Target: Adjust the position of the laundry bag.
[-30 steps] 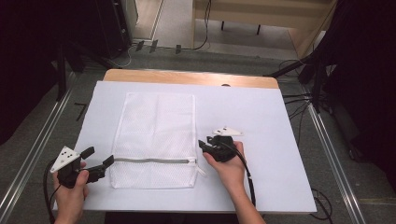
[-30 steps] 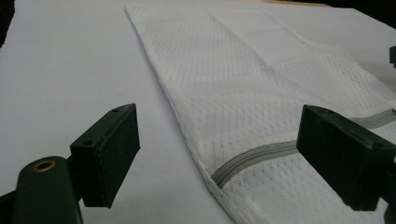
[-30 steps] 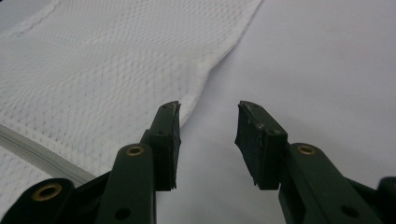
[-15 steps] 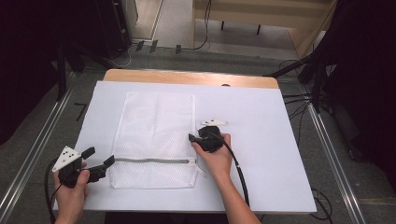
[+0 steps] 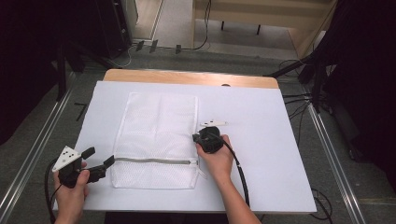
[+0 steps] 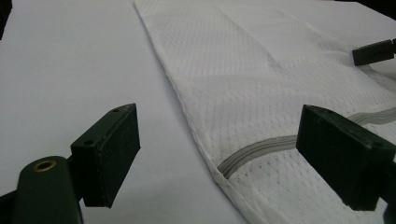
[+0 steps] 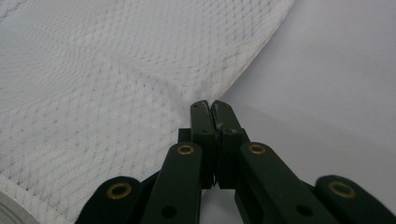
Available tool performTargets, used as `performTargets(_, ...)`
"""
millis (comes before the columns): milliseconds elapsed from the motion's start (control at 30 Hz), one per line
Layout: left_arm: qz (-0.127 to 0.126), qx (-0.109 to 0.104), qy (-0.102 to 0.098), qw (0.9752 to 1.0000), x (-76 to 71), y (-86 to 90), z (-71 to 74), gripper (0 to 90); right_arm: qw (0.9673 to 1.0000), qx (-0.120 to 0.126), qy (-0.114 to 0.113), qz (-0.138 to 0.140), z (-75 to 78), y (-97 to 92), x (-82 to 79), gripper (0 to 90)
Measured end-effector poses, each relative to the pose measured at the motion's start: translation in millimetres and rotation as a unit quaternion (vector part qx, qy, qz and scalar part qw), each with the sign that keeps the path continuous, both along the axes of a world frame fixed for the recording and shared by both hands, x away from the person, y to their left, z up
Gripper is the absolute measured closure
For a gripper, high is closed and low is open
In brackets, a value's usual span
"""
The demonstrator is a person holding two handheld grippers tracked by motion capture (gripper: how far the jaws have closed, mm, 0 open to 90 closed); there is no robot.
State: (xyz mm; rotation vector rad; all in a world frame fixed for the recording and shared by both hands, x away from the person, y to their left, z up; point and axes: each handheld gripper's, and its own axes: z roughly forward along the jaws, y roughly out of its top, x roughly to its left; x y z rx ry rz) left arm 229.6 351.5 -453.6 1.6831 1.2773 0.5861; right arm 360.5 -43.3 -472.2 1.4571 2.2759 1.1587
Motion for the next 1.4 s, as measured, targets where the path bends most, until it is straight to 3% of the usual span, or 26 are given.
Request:
performTargets(267, 0.000, 0.002, 0.000, 1.0000, -0.3, -1.0, -0.1, 13.8, 0.9998, -0.020, -0.008, -0.001, 2.8, -17.3, -7.0, 90.0)
performTargets(467, -0.003, 0.003, 0.001, 1.0000, -0.9, -2.8, -0.2, 13.8, 0.9992, -0.033, -0.016, -0.015, 3.5, -46.0, -11.3, 90.0)
performTargets(1000, -0.008, 0.003, 0.002, 1.0000, -2.7, -7.4, -1.3, 13.8, 0.9973, -0.042, -0.022, -0.056, 3.3, -108.6, 1.7, 90.0)
performTargets(1067, -0.010, 0.005, 0.003, 0.9999, -2.7, -8.8, -1.4, 13.8, 0.9962, -0.045, -0.024, -0.070, 2.6, -114.2, 4.4, 87.4)
performTargets(1133, -0.012, 0.005, 0.004, 0.9999, -3.0, -10.1, -1.7, 13.8, 0.9936, -0.056, -0.034, -0.092, 1.6, -120.4, 6.6, 76.6)
performTargets(1200, -0.011, 0.004, 0.004, 0.9999, -3.7, -10.5, -1.5, 13.8, 0.9926, -0.050, -0.034, -0.105, 2.0, -124.5, 4.3, 68.8)
performTargets(1300, -0.011, 0.003, 0.003, 0.9999, -4.3, -10.6, -0.9, 13.8, 0.9920, -0.049, -0.042, -0.109, 3.2, -128.5, -2.7, 61.7)
performTargets(1333, -0.011, 0.001, 0.002, 0.9999, -4.4, -11.8, -1.0, 13.8, 0.9920, -0.042, -0.047, -0.109, 5.6, -133.4, -12.8, 54.5)
performTargets(1367, -0.011, 0.001, 0.002, 0.9999, -4.4, -11.8, -1.0, 13.8, 0.9920, -0.042, -0.047, -0.109, 5.6, -133.4, -12.8, 54.5)
performTargets(1400, -0.013, 0.001, 0.001, 0.9999, -4.1, -13.5, -1.0, 13.8, 0.9915, -0.027, -0.053, -0.116, 7.9, -141.0, -25.4, 49.2)
